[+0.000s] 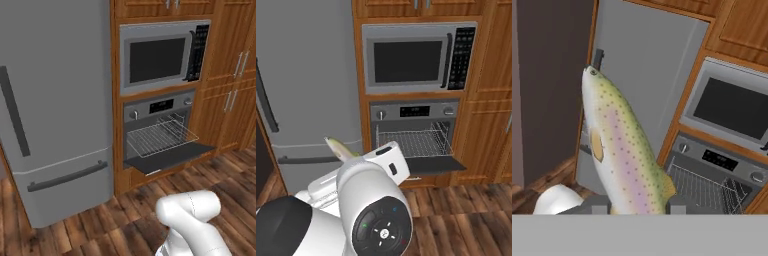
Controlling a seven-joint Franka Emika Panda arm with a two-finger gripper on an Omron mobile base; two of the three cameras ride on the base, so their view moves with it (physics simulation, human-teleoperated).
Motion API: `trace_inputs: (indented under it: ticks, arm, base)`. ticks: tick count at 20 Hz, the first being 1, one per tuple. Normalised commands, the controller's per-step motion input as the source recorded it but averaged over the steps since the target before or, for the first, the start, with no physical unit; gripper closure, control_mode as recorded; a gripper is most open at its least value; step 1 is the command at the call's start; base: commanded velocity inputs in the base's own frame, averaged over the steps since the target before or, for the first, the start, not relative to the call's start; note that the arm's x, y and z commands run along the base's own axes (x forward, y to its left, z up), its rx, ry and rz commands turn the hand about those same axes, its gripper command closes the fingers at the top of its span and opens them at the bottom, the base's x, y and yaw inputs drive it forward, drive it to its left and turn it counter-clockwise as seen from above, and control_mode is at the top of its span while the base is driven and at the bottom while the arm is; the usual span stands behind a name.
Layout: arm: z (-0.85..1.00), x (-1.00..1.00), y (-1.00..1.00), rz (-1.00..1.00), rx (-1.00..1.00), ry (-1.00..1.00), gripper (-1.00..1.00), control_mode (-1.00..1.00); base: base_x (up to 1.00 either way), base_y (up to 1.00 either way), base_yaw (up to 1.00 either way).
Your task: Take the fish from the oven and place it on the plate on the counter.
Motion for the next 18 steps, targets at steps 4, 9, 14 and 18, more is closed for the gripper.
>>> trace_inputs:
  ticks: [4, 9, 14, 18]
  arm:
    - [0.00, 0.00, 0.00, 0.00, 0.00, 0.00, 1.00, 1.00]
    - [0.00, 0.00, 0.00, 0.00, 0.00, 0.00, 1.00, 1.00]
    - [0.00, 0.00, 0.00, 0.00, 0.00, 0.00, 1.00, 1.00]
    - [0.00, 0.00, 0.00, 0.00, 0.00, 0.00, 1.00, 1.00]
  base:
    - [0.00, -0.99, 0.00]
    - [0.00, -0.96, 0.00]
    - [0.01, -0.98, 0.00]
    - [0.26, -0.91, 0.00]
